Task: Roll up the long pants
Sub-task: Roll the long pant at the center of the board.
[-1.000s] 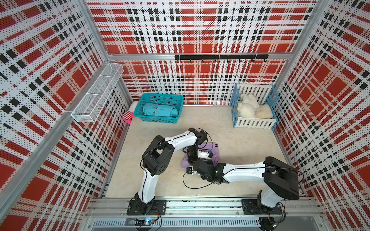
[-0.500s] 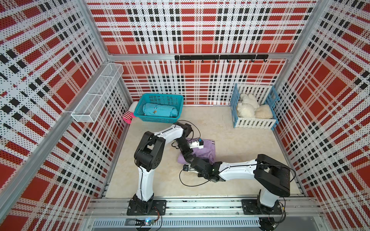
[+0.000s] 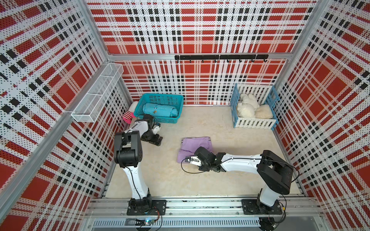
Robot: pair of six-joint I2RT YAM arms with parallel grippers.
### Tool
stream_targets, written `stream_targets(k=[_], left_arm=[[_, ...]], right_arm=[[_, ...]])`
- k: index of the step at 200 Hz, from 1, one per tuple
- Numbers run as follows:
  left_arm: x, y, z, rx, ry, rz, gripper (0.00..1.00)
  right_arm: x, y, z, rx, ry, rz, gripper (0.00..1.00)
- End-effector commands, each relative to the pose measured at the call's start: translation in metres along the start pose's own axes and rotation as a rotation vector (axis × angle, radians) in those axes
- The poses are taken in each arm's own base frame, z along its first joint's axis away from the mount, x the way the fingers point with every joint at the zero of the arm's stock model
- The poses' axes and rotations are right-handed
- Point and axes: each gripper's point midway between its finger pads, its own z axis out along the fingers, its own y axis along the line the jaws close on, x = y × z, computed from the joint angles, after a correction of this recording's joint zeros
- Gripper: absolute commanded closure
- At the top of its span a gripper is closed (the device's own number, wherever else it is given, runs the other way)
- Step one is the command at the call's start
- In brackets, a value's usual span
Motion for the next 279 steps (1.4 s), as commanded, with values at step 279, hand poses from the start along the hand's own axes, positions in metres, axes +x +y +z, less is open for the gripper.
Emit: stream_targets(k=[279], left_arm=[[0.075, -0.296, -0.139, -0.384, -0.877, 1.170, 0.01]], right_arm=[[0.004, -0.007, 0.016, -1.155, 0.095, 0.513, 1.00]])
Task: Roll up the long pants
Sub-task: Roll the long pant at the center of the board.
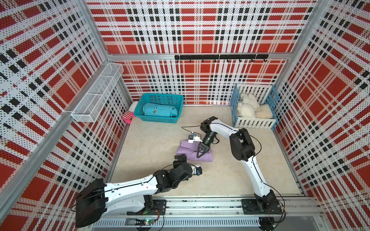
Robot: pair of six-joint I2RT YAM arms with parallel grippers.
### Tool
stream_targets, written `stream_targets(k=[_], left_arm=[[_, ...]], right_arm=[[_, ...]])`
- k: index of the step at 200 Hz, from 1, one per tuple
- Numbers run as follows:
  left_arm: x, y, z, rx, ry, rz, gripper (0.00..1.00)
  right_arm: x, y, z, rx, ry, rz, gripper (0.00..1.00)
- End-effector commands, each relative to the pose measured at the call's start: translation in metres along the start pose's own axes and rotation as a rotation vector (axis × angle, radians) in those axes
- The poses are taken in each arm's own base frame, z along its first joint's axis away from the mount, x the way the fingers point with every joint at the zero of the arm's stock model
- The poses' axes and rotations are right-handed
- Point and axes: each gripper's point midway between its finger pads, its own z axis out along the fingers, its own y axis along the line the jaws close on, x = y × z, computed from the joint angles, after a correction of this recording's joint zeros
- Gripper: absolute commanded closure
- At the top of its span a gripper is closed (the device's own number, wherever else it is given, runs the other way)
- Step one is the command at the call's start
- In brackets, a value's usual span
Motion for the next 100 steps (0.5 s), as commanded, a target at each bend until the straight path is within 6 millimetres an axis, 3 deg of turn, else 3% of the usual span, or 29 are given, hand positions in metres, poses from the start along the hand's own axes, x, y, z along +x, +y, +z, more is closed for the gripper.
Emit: stream_targets(k=[1, 46, 66, 100], left_arm=[[-0.022, 0.015, 0.004, -0.053, -0.101, -0.012, 0.01], [-0.035, 0.004, 0.031, -0.054, -0.131, 0.014, 0.01], [-0.030, -0.002, 0.045, -0.048, -0.097, 0.049, 0.01], [-0.023, 0.010, 0.061, -0.072, -0.078, 0.003, 0.02]], right_arm=[[0.015, -0.017, 0.017, -0.004, 0.063, 0.052, 1.00], [0.017, -0.020, 0.018, -0.010, 0.074, 0.058, 1.00], [0.018, -0.020, 0.019, -0.018, 0.076, 0.061, 1.00], [0.018, -0.020, 0.019, -0.012, 0.074, 0.058, 1.00]])
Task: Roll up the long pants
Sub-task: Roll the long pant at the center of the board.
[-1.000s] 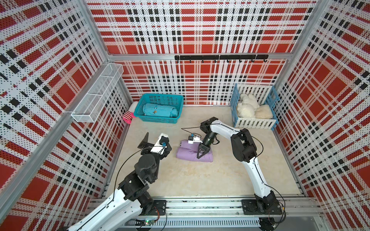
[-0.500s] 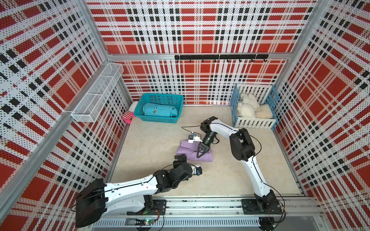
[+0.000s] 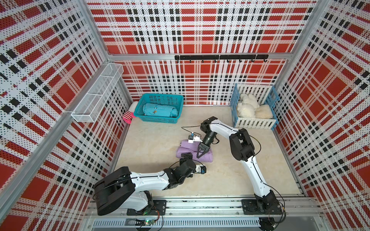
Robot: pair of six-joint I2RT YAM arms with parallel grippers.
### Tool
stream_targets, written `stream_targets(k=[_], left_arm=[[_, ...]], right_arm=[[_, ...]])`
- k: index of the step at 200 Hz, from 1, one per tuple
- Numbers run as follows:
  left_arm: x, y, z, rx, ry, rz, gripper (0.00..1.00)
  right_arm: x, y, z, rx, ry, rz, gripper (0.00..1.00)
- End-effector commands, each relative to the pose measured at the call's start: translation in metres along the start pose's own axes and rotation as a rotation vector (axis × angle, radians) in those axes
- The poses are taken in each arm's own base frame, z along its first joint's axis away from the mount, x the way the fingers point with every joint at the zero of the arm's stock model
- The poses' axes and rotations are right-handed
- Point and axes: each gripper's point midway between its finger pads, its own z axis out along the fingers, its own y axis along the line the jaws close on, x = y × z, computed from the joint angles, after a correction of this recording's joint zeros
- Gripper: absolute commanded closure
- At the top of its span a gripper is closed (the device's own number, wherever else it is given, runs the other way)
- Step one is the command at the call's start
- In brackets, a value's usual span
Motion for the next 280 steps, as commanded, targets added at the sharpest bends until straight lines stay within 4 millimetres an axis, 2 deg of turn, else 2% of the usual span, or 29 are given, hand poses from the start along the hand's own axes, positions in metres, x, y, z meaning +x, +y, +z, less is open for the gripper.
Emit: stream_targets(k=[1, 28, 63, 88, 106, 125, 149, 166, 199, 243, 262, 280], left_arm=[[-0.009, 0.018, 0.005, -0.052, -0.057, -0.048, 0.02], [-0.011, 0.018, 0.012, -0.053, -0.053, -0.024, 0.02], [-0.013, -0.005, 0.027, 0.042, -0.040, 0.037, 0.02], [-0.013, -0.012, 0.037, 0.064, -0.025, 0.058, 0.08], [-0.004, -0.015, 0.048, 0.078, 0.020, 0.068, 0.18], [-0.005, -0.020, 0.054, 0.123, 0.021, 0.058, 0.32], [-0.001, -0.028, 0.057, 0.149, 0.025, 0.056, 0.64], [0.003, -0.033, 0.056, 0.160, 0.031, 0.058, 0.76], [0.009, -0.042, 0.052, 0.175, 0.036, 0.056, 0.86], [0.011, -0.047, 0.052, 0.182, 0.046, 0.066, 0.91], [0.011, -0.046, 0.052, 0.182, 0.046, 0.064, 0.91], [0.011, -0.046, 0.051, 0.187, 0.050, 0.067, 0.93]], right_arm=[[0.017, -0.020, 0.018, 0.001, 0.069, 0.049, 1.00], [0.016, -0.022, 0.016, 0.018, 0.069, 0.045, 1.00], [0.016, -0.021, 0.016, 0.017, 0.068, 0.049, 0.98], [0.018, -0.022, 0.017, 0.023, 0.074, 0.056, 0.97], [0.016, -0.021, 0.016, 0.025, 0.070, 0.052, 0.96], [0.014, -0.020, 0.014, 0.024, 0.063, 0.051, 0.96], [0.013, -0.020, 0.012, 0.029, 0.057, 0.047, 0.95], [0.012, -0.020, 0.007, 0.031, 0.043, 0.050, 0.92], [0.004, -0.022, -0.023, 0.038, -0.061, 0.046, 0.86], [-0.003, -0.026, -0.074, 0.090, -0.195, 0.037, 0.62], [0.001, -0.032, -0.100, 0.129, -0.247, 0.052, 0.58], [0.007, -0.038, -0.135, 0.186, -0.323, 0.072, 0.57]])
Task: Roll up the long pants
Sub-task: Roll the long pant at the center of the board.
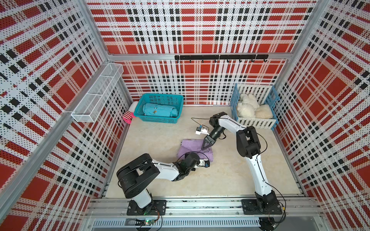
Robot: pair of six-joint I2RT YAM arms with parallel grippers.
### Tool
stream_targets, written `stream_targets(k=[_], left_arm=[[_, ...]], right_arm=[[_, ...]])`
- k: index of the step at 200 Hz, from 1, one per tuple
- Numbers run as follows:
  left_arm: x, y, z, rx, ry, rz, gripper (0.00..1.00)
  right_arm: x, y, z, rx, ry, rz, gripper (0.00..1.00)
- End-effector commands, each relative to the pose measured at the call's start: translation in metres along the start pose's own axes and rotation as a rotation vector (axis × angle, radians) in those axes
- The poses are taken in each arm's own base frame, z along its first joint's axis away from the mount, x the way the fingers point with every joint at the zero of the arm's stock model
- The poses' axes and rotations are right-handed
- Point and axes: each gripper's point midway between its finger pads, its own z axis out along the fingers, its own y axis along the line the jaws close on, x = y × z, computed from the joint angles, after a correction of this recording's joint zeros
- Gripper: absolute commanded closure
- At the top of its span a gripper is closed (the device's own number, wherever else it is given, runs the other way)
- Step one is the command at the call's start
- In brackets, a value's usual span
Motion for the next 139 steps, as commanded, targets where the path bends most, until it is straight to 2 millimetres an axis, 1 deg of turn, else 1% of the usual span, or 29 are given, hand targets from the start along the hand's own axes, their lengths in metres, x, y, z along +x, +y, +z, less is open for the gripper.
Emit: stream_targets(k=[1, 14, 22, 26, 31, 35, 40, 49, 50, 53, 55, 57, 59, 62, 66, 77, 78, 83, 90, 92, 108, 113, 124, 129, 139], left_arm=[[0.026, -0.043, -0.001, 0.142, 0.078, 0.056, 0.93], [0.026, -0.043, -0.001, 0.161, 0.081, 0.055, 0.94], [0.025, -0.045, -0.002, 0.193, 0.081, 0.048, 0.96], [0.025, -0.045, -0.002, 0.210, 0.084, 0.041, 0.96], [0.024, -0.045, -0.001, 0.232, 0.086, 0.027, 0.96], [0.023, -0.045, -0.001, 0.251, 0.090, 0.013, 0.96], [0.023, -0.046, -0.001, 0.282, 0.095, 0.000, 0.96], [0.022, -0.050, -0.001, 0.360, 0.103, -0.005, 0.96], [0.022, -0.050, -0.001, 0.370, 0.104, -0.005, 0.96], [0.022, -0.051, -0.001, 0.397, 0.111, -0.004, 0.96], [0.022, -0.052, -0.001, 0.415, 0.113, -0.004, 0.96], [0.022, -0.052, 0.000, 0.431, 0.117, -0.006, 0.96], [0.023, -0.053, 0.000, 0.447, 0.124, -0.007, 0.96], [0.023, -0.055, 0.000, 0.471, 0.131, -0.009, 0.96], [0.020, -0.051, 0.002, 0.487, 0.134, -0.016, 0.96], [0.019, -0.051, 0.004, 0.561, 0.158, -0.025, 0.96], [0.018, -0.050, 0.005, 0.565, 0.158, -0.026, 0.96], [0.016, -0.049, 0.006, 0.598, 0.162, -0.033, 0.96], [0.014, -0.048, 0.008, 0.643, 0.167, -0.043, 0.96], [0.012, -0.047, 0.008, 0.652, 0.166, -0.046, 0.96], [0.007, -0.043, 0.010, 0.751, 0.167, -0.069, 0.97], [0.005, -0.042, 0.009, 0.783, 0.161, -0.076, 0.97], [0.003, -0.038, 0.010, 0.841, 0.158, -0.100, 0.98], [0.002, -0.037, 0.010, 0.865, 0.155, -0.109, 0.98], [0.002, -0.035, 0.009, 0.915, 0.150, -0.132, 0.98]], right_arm=[[-0.013, -0.006, -0.055, 0.111, -0.119, -0.036, 0.57], [-0.013, -0.007, -0.083, 0.167, -0.171, -0.029, 0.57], [-0.014, -0.002, -0.104, 0.223, -0.207, -0.037, 0.57], [-0.014, 0.001, -0.111, 0.244, -0.218, -0.041, 0.57], [-0.015, 0.008, -0.124, 0.295, -0.243, -0.057, 0.58], [-0.015, 0.010, -0.129, 0.318, -0.255, -0.064, 0.57], [-0.016, 0.022, -0.143, 0.382, -0.284, -0.084, 0.57], [-0.017, 0.035, -0.159, 0.474, -0.328, -0.106, 0.58], [-0.018, 0.040, -0.164, 0.502, -0.342, -0.117, 0.59], [-0.018, 0.046, -0.169, 0.535, -0.358, -0.123, 0.59], [-0.018, 0.045, -0.169, 0.546, -0.361, -0.124, 0.60], [-0.018, 0.055, -0.177, 0.594, -0.383, -0.146, 0.61], [-0.018, 0.057, -0.178, 0.607, -0.388, -0.152, 0.61], [-0.017, 0.067, -0.184, 0.668, -0.406, -0.176, 0.61], [-0.016, 0.078, -0.189, 0.732, -0.425, -0.204, 0.61], [-0.011, 0.109, -0.200, 0.912, -0.473, -0.284, 0.60], [-0.011, 0.109, -0.199, 0.925, -0.472, -0.288, 0.60], [-0.007, 0.127, -0.205, 0.995, -0.505, -0.326, 0.59], [0.000, 0.147, -0.211, 1.071, -0.549, -0.360, 0.58], [0.001, 0.155, -0.212, 1.088, -0.566, -0.377, 0.58], [0.019, 0.206, -0.214, 1.148, -0.690, -0.482, 0.59], [0.026, 0.220, -0.210, 1.148, -0.718, -0.525, 0.57], [0.041, 0.246, -0.195, 1.125, -0.738, -0.632, 0.57], [0.047, 0.254, -0.188, 1.114, -0.738, -0.664, 0.57], [0.061, 0.263, -0.174, 1.096, -0.718, -0.717, 0.57]])
